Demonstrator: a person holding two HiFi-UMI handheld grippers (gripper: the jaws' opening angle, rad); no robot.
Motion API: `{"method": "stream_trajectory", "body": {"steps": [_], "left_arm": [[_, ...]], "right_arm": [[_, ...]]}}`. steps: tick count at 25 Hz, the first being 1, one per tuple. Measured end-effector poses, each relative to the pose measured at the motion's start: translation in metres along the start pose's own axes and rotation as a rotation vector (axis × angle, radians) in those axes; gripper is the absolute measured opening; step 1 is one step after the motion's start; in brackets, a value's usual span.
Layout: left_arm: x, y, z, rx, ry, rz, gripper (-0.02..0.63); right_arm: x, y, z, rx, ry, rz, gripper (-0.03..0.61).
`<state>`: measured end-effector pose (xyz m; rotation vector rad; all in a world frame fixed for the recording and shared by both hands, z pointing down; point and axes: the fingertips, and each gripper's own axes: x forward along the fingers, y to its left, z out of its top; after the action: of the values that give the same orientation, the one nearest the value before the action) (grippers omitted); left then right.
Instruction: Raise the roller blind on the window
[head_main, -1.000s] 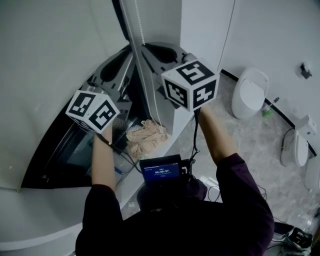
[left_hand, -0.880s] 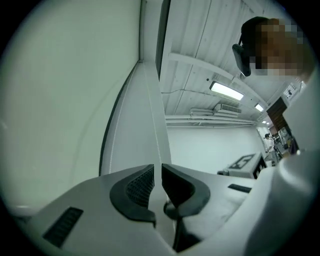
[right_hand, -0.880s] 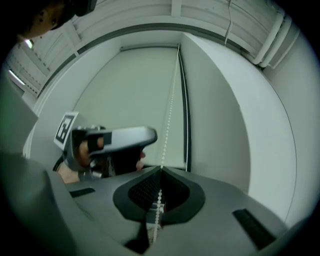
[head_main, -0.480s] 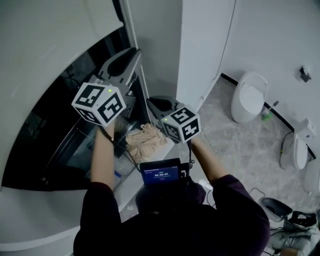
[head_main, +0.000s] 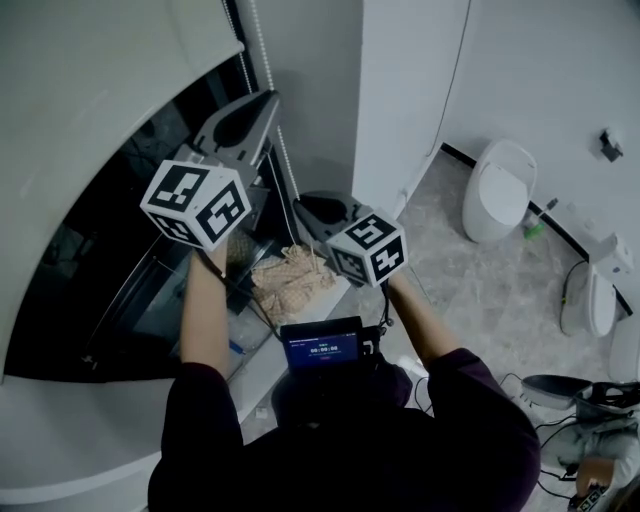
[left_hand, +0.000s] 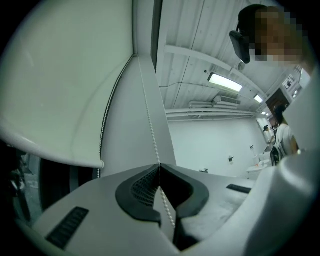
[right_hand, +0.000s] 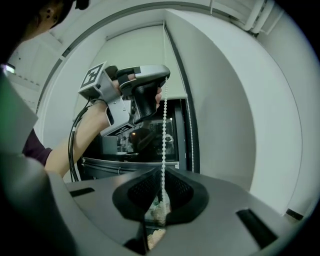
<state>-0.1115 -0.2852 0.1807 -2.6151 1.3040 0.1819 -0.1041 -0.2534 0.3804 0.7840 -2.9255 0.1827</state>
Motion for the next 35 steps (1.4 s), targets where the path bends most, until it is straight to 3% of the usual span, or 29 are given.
{"method": "stream_trajectory", "body": {"steps": [4, 8, 15, 18, 23, 35], "left_arm": [[-0.009, 0.006, -0.001, 0.018, -0.002, 0.016, 0.014], [-0.008, 0.005, -0.021, 0.011, 0.038, 0.008, 0.012], [-0.016, -0.027, -0.107, -0.145, 0.135, -0.041, 0.012], [-0.023, -0.036, -0.122, -0.168, 0.153, -0.042, 0.012], [-0.03, -0.033, -0.12, -0.149, 0.162, -0.02, 0.012], [-0.037, -0.029, -0.12, -0.175, 0.15, -0.014, 0.012]], "right_arm": [[-0.012, -0.006, 0.014, 0.031, -0.054, 0.001, 0.025], [-0.03, -0.025, 0.08, 0.009, -0.186, -0.048, 0.025], [-0.029, -0.03, 0.193, -0.094, -0.307, -0.047, 0.025], [-0.025, -0.021, 0.223, -0.138, -0.32, -0.03, 0.025], [-0.016, -0.007, 0.235, -0.174, -0.306, 0.006, 0.025], [-0.02, 0.001, 0.24, -0.146, -0.314, 0.078, 0.063]]}}
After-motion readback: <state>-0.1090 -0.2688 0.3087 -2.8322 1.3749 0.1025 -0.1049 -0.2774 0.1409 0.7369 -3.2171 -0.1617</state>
